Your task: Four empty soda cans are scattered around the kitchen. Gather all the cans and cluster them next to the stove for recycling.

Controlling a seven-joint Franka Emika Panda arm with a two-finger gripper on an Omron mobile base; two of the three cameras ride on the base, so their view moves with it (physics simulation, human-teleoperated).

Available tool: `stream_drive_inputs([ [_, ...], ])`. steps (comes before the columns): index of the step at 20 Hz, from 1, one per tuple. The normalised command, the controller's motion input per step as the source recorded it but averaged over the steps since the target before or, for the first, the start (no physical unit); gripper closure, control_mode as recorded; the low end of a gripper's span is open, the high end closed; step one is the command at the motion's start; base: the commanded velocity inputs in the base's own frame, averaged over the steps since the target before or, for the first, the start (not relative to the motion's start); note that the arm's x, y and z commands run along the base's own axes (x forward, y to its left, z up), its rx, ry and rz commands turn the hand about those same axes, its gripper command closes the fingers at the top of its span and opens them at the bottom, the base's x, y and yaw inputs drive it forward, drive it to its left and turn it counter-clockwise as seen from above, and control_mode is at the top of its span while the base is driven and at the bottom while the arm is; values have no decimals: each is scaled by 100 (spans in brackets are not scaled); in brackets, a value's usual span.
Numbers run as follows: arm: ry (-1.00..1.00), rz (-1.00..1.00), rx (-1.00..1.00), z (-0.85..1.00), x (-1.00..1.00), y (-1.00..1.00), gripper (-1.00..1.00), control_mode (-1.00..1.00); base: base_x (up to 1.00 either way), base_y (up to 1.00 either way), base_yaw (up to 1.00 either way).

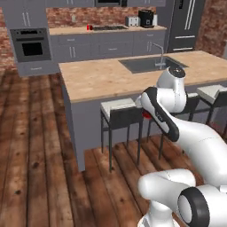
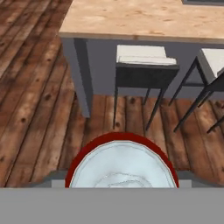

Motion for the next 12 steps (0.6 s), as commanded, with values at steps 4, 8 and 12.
stream_drive_inputs([
  [4,0,0,0,0,0,0,100,100,0,100,0],
  [8,0,0,0,0,0,0,100,100,0,100,0],
  [12,0,0,0,0,0,0,100,100,5,100,0],
])
